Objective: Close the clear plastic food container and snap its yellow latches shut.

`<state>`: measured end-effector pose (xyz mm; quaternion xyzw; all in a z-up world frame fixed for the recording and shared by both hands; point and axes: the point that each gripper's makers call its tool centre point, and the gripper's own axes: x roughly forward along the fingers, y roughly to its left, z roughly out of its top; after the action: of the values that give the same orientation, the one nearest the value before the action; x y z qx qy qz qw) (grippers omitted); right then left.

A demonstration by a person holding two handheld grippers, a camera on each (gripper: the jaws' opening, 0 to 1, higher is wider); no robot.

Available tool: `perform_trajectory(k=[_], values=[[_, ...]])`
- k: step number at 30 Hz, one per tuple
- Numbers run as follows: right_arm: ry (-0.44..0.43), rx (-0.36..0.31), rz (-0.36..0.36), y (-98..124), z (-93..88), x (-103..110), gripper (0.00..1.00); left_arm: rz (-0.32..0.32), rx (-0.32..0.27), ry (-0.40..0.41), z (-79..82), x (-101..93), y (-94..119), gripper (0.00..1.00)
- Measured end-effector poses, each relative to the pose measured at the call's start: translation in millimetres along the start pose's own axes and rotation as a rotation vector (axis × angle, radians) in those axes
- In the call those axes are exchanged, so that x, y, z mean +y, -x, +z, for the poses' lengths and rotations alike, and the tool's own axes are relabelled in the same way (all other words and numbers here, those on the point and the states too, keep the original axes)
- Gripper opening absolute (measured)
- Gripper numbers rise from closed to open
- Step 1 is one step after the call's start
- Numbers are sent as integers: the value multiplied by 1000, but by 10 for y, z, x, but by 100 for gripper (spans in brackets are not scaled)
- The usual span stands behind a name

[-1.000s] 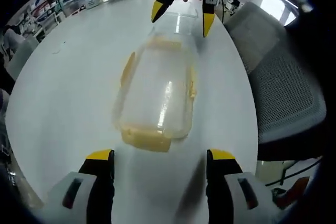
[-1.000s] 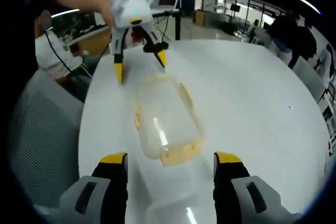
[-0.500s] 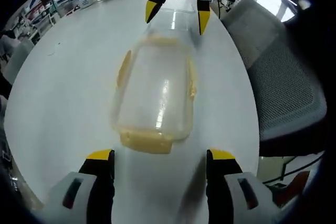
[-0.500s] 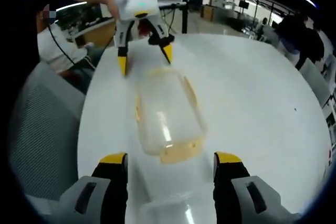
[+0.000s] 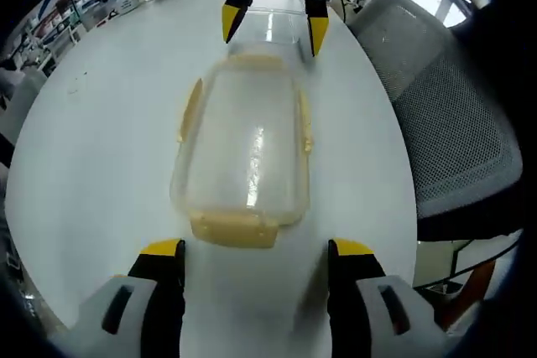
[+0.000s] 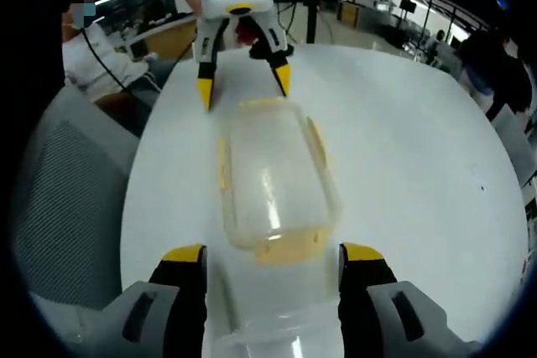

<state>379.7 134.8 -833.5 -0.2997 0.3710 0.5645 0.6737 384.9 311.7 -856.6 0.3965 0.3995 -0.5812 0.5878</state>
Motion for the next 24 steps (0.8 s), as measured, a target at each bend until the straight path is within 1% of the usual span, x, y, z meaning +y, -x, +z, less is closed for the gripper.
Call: perform_trajectory(k=[1, 2, 3, 6, 9, 19, 24], values=[[4, 5, 2, -6, -4, 1, 62, 0, 16, -21, -19, -5, -10, 69], [16, 13, 5, -17, -14, 2, 62, -2, 19, -21, -21, -21, -29, 69], [25, 19, 7, -23, -24, 2, 62, 5, 13, -25, -9, -6, -29, 69], [42, 29, 14, -32, -32, 16, 61, 2, 7, -12, 10, 10, -30, 69], [55, 37, 18, -46, -36, 19, 61, 5, 9, -22, 27, 18, -38, 69], [73, 60, 24, -111, -67, -17, 59, -1, 16, -37, 56, 18, -49, 68], [72, 64, 24, -116, -77, -59, 57, -4, 23, -45, 62, 33, -46, 65]])
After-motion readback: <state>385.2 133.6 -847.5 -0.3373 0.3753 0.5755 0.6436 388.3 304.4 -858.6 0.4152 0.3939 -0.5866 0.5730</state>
